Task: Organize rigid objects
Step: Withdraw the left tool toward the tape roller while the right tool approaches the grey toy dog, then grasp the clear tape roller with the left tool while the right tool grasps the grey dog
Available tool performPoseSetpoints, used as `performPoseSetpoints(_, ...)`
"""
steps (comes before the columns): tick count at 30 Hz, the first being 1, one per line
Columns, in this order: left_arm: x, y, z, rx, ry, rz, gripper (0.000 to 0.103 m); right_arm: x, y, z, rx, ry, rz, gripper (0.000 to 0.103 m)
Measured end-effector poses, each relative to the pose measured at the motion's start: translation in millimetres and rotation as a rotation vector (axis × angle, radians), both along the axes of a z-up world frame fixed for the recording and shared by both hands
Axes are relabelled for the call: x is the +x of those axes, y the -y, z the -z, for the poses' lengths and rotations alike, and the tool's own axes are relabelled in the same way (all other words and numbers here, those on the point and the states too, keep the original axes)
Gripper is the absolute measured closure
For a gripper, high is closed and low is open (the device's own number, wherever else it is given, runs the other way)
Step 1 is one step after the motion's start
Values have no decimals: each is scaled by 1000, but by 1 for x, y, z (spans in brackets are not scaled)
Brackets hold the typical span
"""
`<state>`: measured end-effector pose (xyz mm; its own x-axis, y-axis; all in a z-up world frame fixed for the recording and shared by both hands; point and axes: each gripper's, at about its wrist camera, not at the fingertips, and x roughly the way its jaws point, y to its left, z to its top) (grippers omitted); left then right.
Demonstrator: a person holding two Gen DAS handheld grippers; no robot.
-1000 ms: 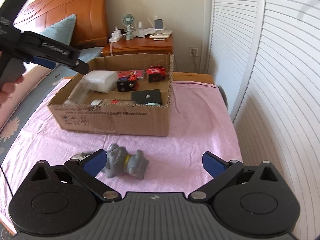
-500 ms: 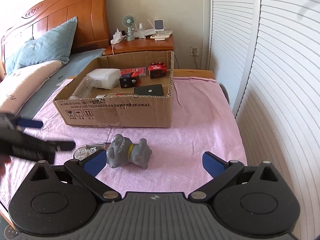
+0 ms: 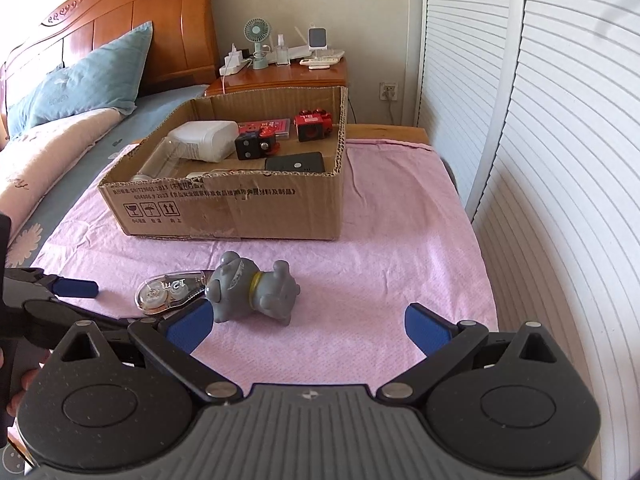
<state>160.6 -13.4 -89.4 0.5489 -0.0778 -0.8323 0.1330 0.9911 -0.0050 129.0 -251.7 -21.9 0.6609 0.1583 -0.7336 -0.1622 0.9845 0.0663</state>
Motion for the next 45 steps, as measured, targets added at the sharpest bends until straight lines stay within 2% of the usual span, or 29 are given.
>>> performPoseSetpoints(9, 12, -26, 3, -8, 39, -125, 1, 17, -17, 21, -20, -65, -21, 0)
performPoseSetpoints(13, 16, -30, 4, -8, 42, -133, 1, 25, -28, 26, -28, -68, -35, 0)
performPoseSetpoints(19, 13, -30, 3, -10, 34, -115, 1, 45, -47, 31, -55, -44, -32, 0)
performPoseSetpoints(25, 8, -27, 2, -15, 26, -109, 2, 60, -67, 46, -115, -69, -15, 0)
performPoseSetpoints(29, 8, -26, 2, -19, 23, -102, 1, 62, -59, 51, -98, -96, -6, 0)
performPoseSetpoints(34, 7, -20, 0, -32, 19, -82, 1, 57, -40, 51, -143, -76, 29, 0)
performPoseSetpoints(41, 5, -1, 0, -57, 24, 2, 1, 55, -29, 61, -120, -100, -32, 0)
performPoseSetpoints(45, 4, 11, 4, -13, 50, 33, 1, 55, -22, 61, -121, -103, -73, 0)
